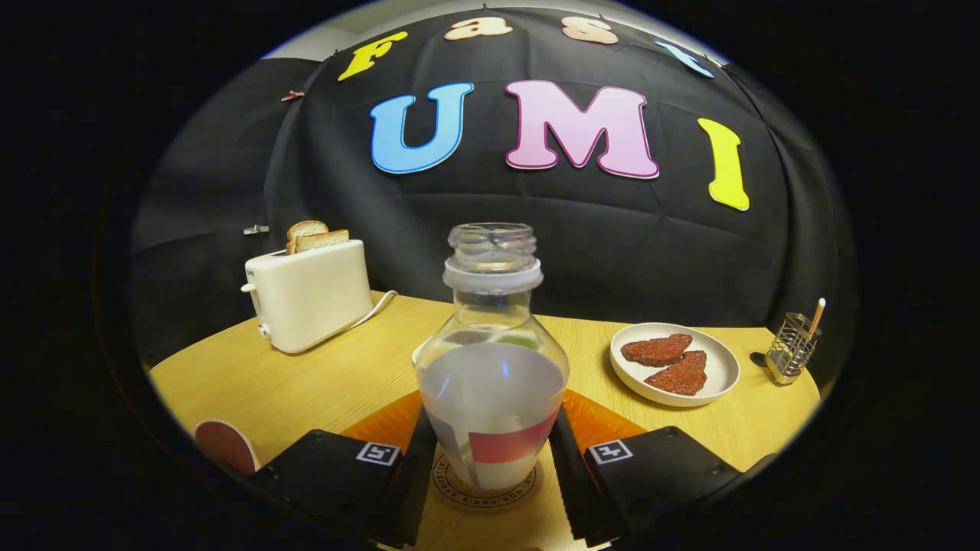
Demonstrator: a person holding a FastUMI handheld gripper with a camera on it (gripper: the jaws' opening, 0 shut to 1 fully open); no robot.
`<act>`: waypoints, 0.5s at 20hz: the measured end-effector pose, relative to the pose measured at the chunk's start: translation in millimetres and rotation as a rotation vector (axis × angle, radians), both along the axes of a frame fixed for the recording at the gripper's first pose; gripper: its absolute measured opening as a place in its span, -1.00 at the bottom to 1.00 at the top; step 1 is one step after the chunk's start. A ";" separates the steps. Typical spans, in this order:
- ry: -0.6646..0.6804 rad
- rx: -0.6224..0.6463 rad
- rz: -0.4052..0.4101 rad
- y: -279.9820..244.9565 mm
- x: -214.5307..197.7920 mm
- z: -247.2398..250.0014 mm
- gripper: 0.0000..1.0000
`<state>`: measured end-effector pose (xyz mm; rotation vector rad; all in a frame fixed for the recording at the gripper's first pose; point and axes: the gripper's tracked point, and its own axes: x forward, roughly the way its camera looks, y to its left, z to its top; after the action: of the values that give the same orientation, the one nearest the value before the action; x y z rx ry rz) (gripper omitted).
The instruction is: Take the bottle from table, then pour the juice into the cup, finally place the bottle on the coaster
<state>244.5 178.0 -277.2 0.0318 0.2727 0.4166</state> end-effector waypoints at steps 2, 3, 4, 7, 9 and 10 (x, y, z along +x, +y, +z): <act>-0.004 -0.003 0.003 0.1 0.8 0.8 0.49; -0.004 -0.002 0.006 -0.3 0.3 0.2 0.51; -0.002 -0.003 0.008 -0.7 0.5 -0.2 0.52; 0.006 -0.003 0.002 -8.1 -1.7 2.2 0.82; 0.008 0.013 0.013 -8.5 -2.9 6.3 0.99; 0.004 0.008 0.010 -11.6 -2.2 8.5 0.99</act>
<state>242.3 166.4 -268.7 0.0395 0.2750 0.4274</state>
